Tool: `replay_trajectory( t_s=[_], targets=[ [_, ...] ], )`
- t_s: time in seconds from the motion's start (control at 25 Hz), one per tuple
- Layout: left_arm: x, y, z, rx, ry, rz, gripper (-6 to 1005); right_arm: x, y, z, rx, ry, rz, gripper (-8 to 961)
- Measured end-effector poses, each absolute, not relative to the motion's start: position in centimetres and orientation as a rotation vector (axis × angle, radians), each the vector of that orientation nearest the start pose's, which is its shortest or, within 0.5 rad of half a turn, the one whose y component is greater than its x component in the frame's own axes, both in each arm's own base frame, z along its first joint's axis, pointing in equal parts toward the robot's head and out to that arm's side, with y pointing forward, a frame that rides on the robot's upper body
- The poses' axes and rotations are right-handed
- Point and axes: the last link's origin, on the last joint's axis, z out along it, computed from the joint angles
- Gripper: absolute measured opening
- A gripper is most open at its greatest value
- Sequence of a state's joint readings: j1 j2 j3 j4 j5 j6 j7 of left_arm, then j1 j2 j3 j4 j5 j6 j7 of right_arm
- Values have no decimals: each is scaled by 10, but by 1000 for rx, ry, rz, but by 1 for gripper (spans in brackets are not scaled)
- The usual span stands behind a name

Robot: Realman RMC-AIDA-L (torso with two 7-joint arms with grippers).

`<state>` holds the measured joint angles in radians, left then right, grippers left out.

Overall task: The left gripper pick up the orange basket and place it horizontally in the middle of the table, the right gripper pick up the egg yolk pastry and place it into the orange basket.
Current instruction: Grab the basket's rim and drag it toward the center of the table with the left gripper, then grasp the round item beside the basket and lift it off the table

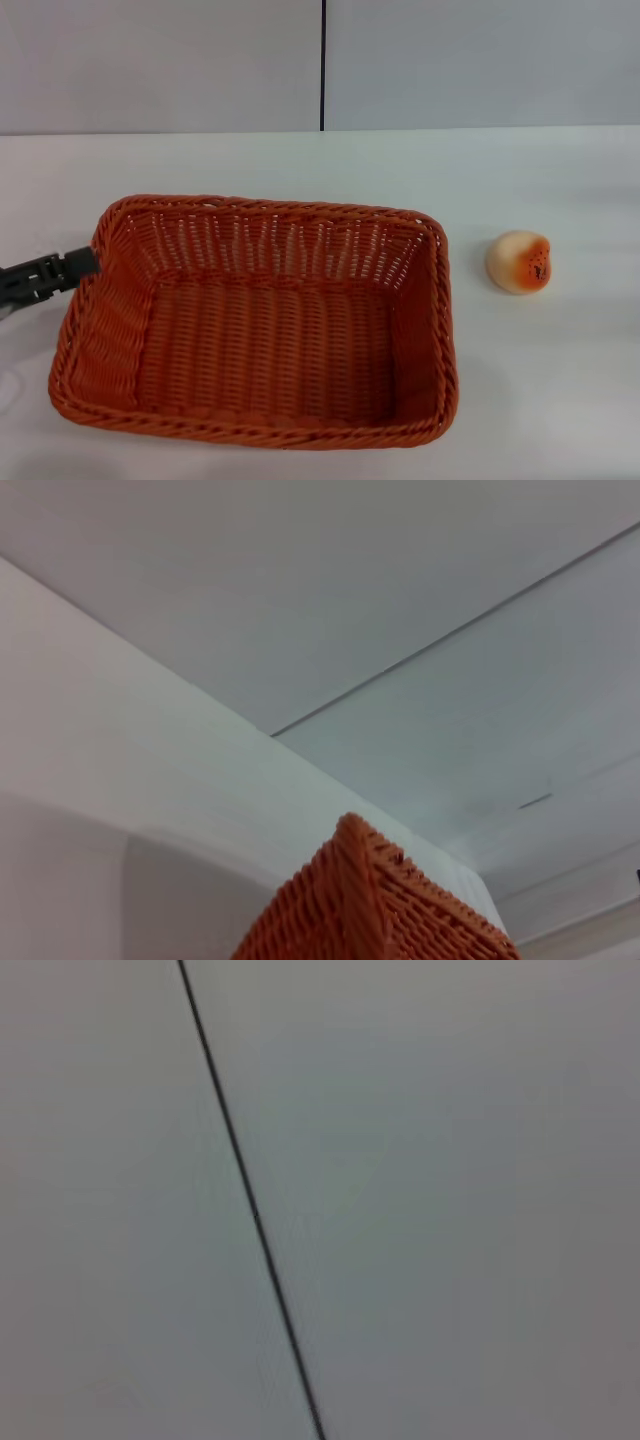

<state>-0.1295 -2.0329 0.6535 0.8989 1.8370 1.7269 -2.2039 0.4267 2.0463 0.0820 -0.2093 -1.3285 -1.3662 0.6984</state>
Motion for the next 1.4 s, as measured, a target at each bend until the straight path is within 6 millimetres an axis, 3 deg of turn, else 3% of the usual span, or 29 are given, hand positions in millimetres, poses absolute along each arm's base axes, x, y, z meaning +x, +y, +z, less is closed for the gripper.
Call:
replay_trajectory(
  t_s=[0.16,0.28,0.44,0.48,0.52,0.56,0.6,0.64,0.68,0.76,0.84,0.92,0.96,1.0,1.04,1.2,1.4],
  targets=[
    [-342,232,80,-2095,-1765,-954,659,371,321,102,-1303,601,974,656],
    [-353,236,97,-2006,-1728,-957,659,368,327,102,-1354,617,979,657],
    [-353,236,97,-2006,-1728,-957,659,366,338,108,-1448,682,1008,656],
    [-353,236,97,-2006,-1728,-957,659,364,341,111,-1490,700,1019,656],
    [-368,237,121,-1891,-1635,-984,659,360,346,113,-1556,733,1031,656],
    [-368,237,121,-1891,-1635,-984,659,357,349,116,-1614,751,1031,656],
    [-368,239,126,-1855,-1486,-1071,659,354,354,117,-1690,794,1027,656],
    [-368,239,126,-1855,-1486,-1071,659,345,363,121,-1843,883,990,656],
    [-368,239,126,-1855,-1486,-1071,660,345,363,121,-1843,883,990,656],
    [-352,244,121,-1875,-1093,-1207,660,334,372,123,-1994,971,922,657],
    [-348,245,118,-1877,-1007,-1246,660,310,381,125,-2216,1043,804,657],
    [-348,245,118,-1877,-1007,-1246,660,300,381,124,-2296,1057,769,657],
    [-338,247,105,-1873,-788,-1326,660,291,382,123,-2369,1077,733,655],
    [-334,247,99,-1869,-711,-1333,660,282,382,122,-2436,1088,689,652],
    [-332,247,95,-1866,-662,-1334,660,266,384,118,-2561,1117,577,650],
    [-327,245,82,-1860,-535,-1327,660,250,386,113,-2675,1117,411,640],
    [-324,239,67,-1845,-393,-1278,654,233,385,91,-2788,1065,110,627]
  ],
)
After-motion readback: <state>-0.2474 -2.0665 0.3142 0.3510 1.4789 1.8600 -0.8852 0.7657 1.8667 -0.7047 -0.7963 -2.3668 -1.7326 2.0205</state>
